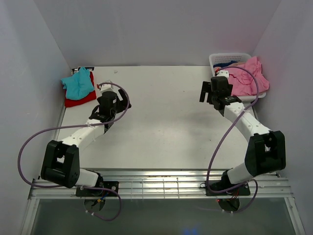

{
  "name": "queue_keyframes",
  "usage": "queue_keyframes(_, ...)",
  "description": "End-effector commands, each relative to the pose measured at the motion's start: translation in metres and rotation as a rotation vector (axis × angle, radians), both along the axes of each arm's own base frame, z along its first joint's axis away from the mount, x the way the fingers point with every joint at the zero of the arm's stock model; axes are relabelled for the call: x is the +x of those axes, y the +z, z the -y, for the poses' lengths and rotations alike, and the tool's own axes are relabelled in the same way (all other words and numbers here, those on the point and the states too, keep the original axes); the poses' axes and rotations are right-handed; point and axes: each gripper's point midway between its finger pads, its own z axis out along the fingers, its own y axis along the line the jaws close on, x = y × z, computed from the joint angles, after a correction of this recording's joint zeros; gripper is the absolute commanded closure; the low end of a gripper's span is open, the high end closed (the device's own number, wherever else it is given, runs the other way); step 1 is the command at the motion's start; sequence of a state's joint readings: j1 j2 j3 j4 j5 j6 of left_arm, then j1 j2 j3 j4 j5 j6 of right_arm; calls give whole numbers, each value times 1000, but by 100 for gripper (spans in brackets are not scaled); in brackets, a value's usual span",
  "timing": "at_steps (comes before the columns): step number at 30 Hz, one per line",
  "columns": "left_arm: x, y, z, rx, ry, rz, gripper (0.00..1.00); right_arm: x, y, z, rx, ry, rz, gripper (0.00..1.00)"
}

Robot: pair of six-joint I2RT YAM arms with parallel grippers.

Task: Fold and stack the t-shirts
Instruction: Grab the tshirt from the pile

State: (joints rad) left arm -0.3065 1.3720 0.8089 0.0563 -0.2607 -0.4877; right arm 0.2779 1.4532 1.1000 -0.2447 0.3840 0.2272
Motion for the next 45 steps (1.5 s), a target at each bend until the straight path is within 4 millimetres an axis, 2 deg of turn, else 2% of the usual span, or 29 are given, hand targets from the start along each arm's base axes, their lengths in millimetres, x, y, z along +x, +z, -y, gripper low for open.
queue_keyframes(1,6,9,19,-48,-68,14,2,41,18,31,-52,-80,106,3)
queue_keyframes(3,3,8,26,-60,-98,8,2,59,14,54,-55,-128,95,13)
queue_keyframes(4,1,7,28,-62,-109,10,2,76,11,57,-50,-127,89,16)
queue_keyframes(5,0,10,30,-66,-124,20,2,84,9,69,-51,-149,81,17)
queue_keyframes(6,-2,11,32,-68,-134,27,2,92,9,72,-50,-149,83,17)
queue_keyframes(7,-3,10,33,-69,-142,36,2,101,-2,75,-55,-151,60,17)
queue_keyframes(9,-6,15,35,-76,-156,54,2,120,12,82,-61,-160,97,18)
queue_keyframes(10,-8,14,36,-81,-163,57,2,126,1,84,-66,-164,78,19)
queue_keyframes(11,-9,15,36,-85,-169,61,2,137,10,85,-65,-169,105,20)
queue_keyframes(12,-9,14,38,-86,-174,59,2,142,10,89,-69,-174,106,23)
queue_keyframes(13,-9,13,37,-86,-174,54,2,149,-2,91,-71,-175,87,23)
queue_keyframes(14,-9,12,39,-85,-179,51,2,158,6,94,-68,-176,108,24)
queue_keyframes(16,-10,9,42,-90,-194,44,2,168,-3,94,-58,-167,99,25)
queue_keyframes(18,-11,6,43,-94,-203,35,2,178,5,93,-41,-147,122,25)
queue_keyframes(22,-10,-4,46,-94,-217,9,2,193,-1,92,-28,-130,117,24)
queue_keyframes(26,-9,-5,49,-97,-230,5,2,200,-10,95,-36,-125,97,26)
queue_keyframes(27,-9,-5,49,-96,-232,5,2,202,-11,95,-35,-120,95,32)
queue_keyframes(28,-9,-4,50,-98,-233,7,2,205,-16,93,-25,-109,90,43)
queue_keyframes(29,-10,-3,50,-97,-235,9,2,207,-18,91,-18,-104,86,64)
queue_keyframes(30,-11,-3,49,-96,-236,11,2,208,-30,86,-3,-82,59,70)
queue_keyframes(33,-12,-2,49,-92,-239,16,2,213,-34,78,25,-42,46,80)
queue_keyframes(34,-13,-3,48,-88,-240,13,2,215,-41,77,28,-40,33,90)
queue_keyframes(36,-14,-1,48,-90,-242,19,2,215,-40,76,34,-37,30,92)
queue_keyframes(39,-17,1,49,-96,-252,27,2,210,-23,68,58,4,45,92)
queue_keyframes(40,-17,2,49,-99,-255,31,2,207,2,66,61,17,84,92)
queue_keyframes(41,-18,1,50,-102,-259,27,2,204,15,63,62,31,102,92)
queue_keyframes(42,-19,1,52,-113,-266,28,2,201,49,58,59,57,154,92)
queue_keyframes(44,-20,-1,55,-125,-275,23,2,190,81,34,61,116,176,92)
queue_keyframes(45,-24,0,61,-149,-302,23,2,184,124,26,61,133,247,92)
